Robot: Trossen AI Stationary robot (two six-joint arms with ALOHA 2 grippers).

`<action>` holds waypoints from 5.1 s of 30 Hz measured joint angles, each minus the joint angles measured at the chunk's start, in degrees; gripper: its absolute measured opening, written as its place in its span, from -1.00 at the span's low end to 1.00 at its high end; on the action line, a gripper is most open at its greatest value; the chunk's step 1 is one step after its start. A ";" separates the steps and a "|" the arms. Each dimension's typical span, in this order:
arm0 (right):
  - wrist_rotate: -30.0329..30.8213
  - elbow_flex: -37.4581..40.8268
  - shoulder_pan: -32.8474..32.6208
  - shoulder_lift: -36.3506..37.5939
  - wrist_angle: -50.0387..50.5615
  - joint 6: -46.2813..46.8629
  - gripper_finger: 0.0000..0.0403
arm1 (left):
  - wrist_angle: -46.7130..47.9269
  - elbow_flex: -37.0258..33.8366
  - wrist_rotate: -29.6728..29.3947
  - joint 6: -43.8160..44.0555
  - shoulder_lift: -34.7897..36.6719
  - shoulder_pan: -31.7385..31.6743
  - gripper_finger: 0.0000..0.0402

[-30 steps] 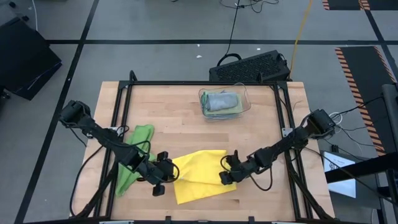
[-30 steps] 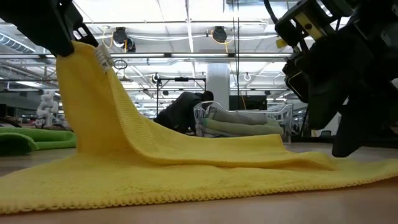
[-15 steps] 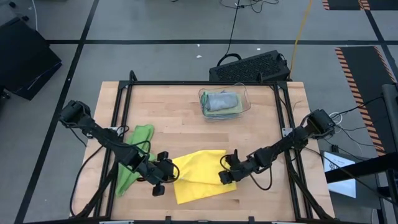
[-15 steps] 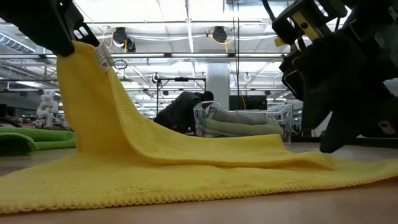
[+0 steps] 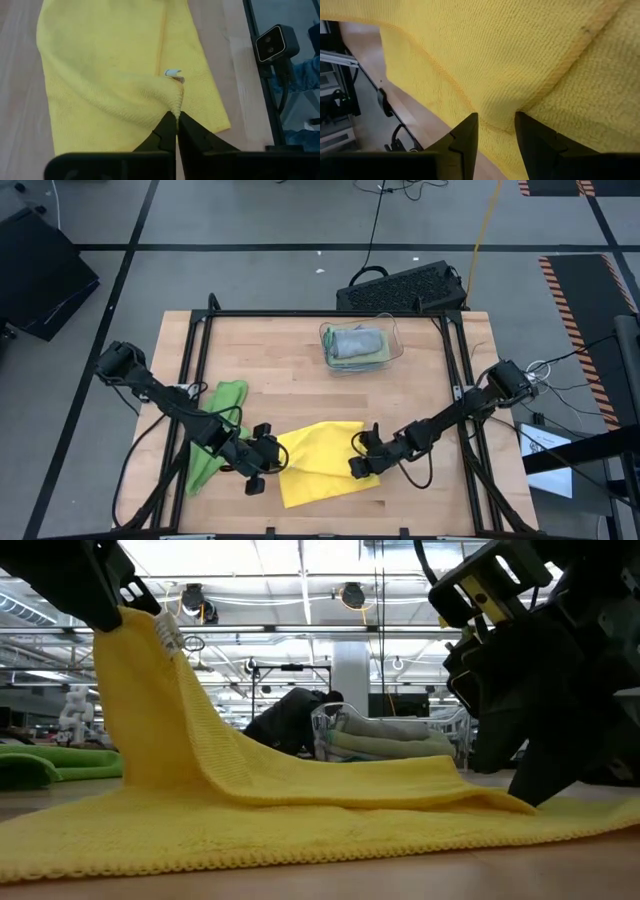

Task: Fold microfiber towels
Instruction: Fold the yellow towel

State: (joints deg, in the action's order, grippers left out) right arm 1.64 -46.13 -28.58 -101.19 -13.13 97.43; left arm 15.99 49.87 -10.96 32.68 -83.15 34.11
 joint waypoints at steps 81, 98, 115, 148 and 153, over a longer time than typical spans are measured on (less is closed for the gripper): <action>4.32 -7.58 -1.40 -0.86 9.66 -71.69 -0.11 | 0.94 0.00 -1.46 -1.04 0.00 -1.20 -0.97; 10.32 -7.58 -2.45 -2.80 11.40 -72.38 -0.31 | 1.99 0.00 -1.46 -0.64 0.00 -1.36 -0.92; 7.18 -7.58 -2.62 -2.80 11.21 -64.96 -0.97 | 2.23 0.00 -1.44 -0.67 0.00 -1.36 -0.94; 10.24 -7.61 -4.72 -3.34 9.77 -64.04 -0.52 | 3.91 0.02 -1.09 -0.67 0.00 -1.94 -0.93; 10.24 -7.61 -4.92 -3.81 10.36 -64.13 -0.54 | 3.94 0.02 -1.09 -0.67 0.00 -1.99 -0.96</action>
State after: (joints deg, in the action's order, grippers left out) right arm 11.88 -53.74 -33.50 -104.99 -2.77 33.30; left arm 19.92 49.89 -12.05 32.01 -83.15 32.12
